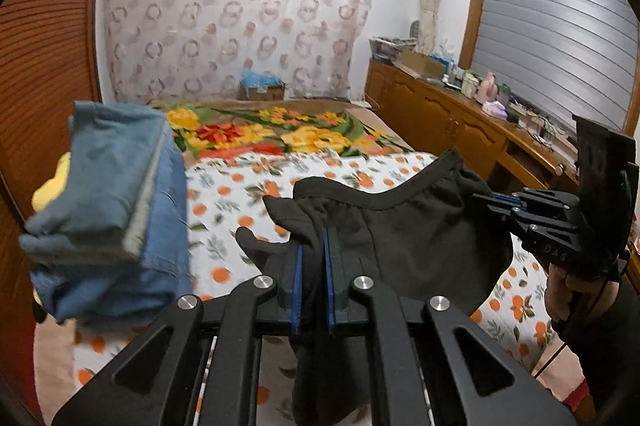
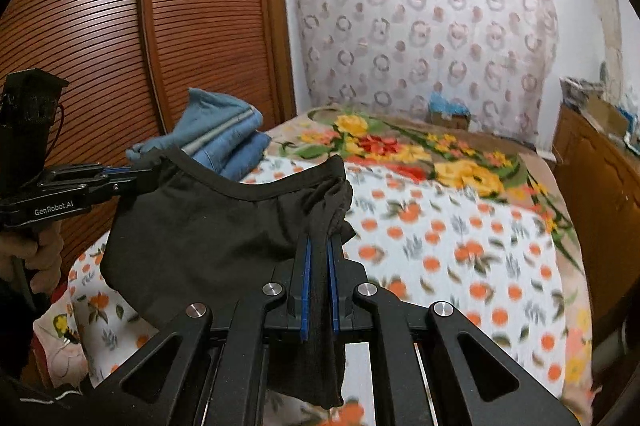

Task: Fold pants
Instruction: 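Lift the folded pants with both grippers and carry them toward the jeans stack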

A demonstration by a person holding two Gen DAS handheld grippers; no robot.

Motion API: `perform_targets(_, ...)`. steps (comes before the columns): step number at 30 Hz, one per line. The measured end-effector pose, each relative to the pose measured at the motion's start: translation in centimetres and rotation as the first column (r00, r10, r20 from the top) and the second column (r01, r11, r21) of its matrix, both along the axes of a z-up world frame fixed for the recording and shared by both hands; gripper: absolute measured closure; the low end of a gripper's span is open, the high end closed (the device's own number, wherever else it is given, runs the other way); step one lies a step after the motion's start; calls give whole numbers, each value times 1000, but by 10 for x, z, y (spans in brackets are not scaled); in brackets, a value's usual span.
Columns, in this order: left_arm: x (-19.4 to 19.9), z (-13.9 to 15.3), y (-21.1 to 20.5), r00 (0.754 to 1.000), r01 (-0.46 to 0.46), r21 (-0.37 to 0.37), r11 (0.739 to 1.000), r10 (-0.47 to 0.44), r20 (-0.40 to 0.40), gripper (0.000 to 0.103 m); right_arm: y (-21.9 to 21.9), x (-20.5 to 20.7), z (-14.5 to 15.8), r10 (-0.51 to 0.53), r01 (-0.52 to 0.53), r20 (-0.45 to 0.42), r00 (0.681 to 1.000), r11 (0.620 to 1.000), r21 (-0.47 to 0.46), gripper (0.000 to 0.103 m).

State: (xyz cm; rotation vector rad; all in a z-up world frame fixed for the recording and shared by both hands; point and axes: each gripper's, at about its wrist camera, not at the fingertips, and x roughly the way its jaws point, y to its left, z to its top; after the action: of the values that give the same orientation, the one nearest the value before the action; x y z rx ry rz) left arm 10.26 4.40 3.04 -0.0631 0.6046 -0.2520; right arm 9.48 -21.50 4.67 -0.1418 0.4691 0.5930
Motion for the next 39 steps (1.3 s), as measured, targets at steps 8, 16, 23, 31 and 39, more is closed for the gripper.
perform_targets(8, 14, 21, 30, 997, -61, 6, 998, 60, 46, 93, 26, 39, 19, 59, -58, 48, 997, 998, -13, 96)
perform_targets(16, 28, 27, 60, 992, -105, -2, 994, 105, 72, 93, 57, 77, 27, 112, -108, 98, 989, 993, -44, 96)
perform_targets(23, 35, 38, 83, 980, -161, -17, 987, 162, 115, 93, 82, 104, 44, 162, -156, 167, 972, 986, -53, 96)
perform_targets(31, 40, 48, 122, 946, -266, -62, 962, 273, 176, 93, 129, 148, 56, 255, -240, 250, 934, 967, -92, 96)
perform_targets(39, 41, 31, 150, 909, -373, -90, 923, 383, 165, 93, 175, 193, 35, 363, -330, 273, 891, 930, -160, 96)
